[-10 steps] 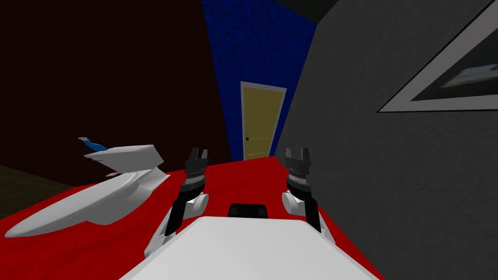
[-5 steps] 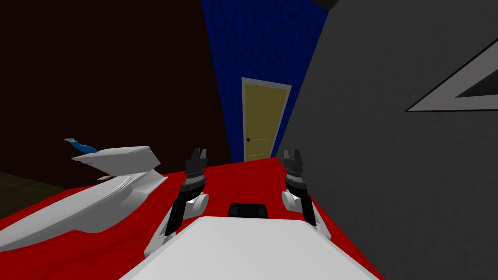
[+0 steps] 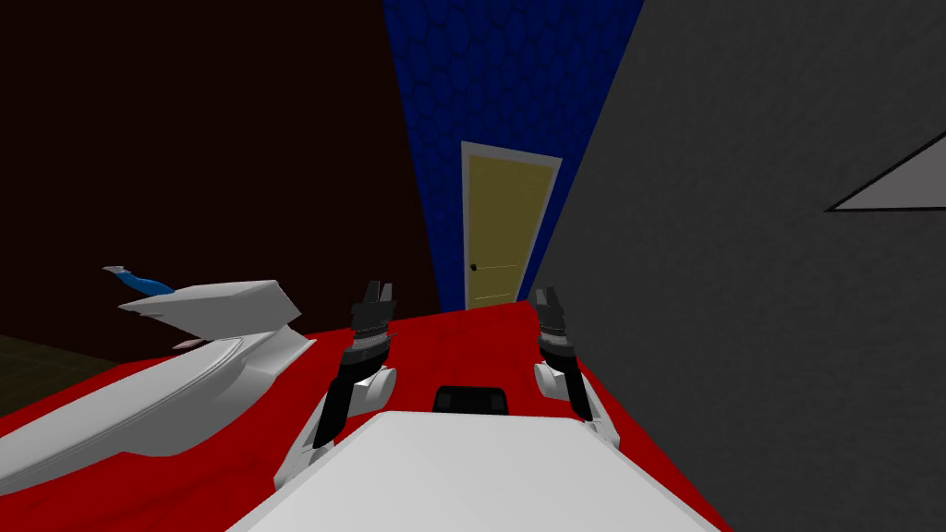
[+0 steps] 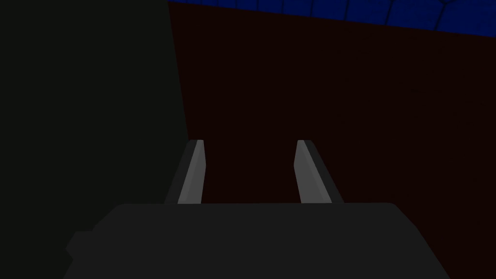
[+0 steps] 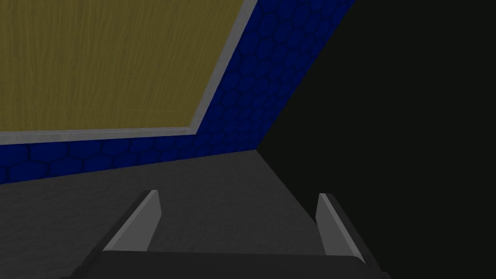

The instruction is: Pull the door open

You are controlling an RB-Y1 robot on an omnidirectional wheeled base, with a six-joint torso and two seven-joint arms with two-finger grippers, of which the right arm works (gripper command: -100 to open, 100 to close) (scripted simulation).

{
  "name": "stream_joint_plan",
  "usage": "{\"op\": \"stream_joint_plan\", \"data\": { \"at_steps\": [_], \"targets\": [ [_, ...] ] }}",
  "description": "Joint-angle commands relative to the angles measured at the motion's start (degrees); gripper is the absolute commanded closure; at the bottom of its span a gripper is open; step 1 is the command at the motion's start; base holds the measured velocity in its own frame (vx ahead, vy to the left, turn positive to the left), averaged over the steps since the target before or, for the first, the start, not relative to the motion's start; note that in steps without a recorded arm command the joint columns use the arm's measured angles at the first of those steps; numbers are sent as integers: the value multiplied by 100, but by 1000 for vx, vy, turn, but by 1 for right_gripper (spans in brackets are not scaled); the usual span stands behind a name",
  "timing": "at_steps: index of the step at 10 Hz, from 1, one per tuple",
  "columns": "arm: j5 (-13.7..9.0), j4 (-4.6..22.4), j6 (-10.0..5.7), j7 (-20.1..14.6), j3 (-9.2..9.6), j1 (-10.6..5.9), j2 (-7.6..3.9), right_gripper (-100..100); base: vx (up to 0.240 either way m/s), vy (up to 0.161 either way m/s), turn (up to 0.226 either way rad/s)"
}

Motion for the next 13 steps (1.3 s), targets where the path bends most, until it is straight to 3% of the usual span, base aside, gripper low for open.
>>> {"op": "stream_joint_plan", "data": {
  "at_steps": [1, 13],
  "targets": [
    [108, 232, -62, 165, -64, -54, -33, -100, 128, 38, 14],
    [881, 1783, -347, 1257, -485, -541, -166, -100, 108, 39, 12]
  ]
}}
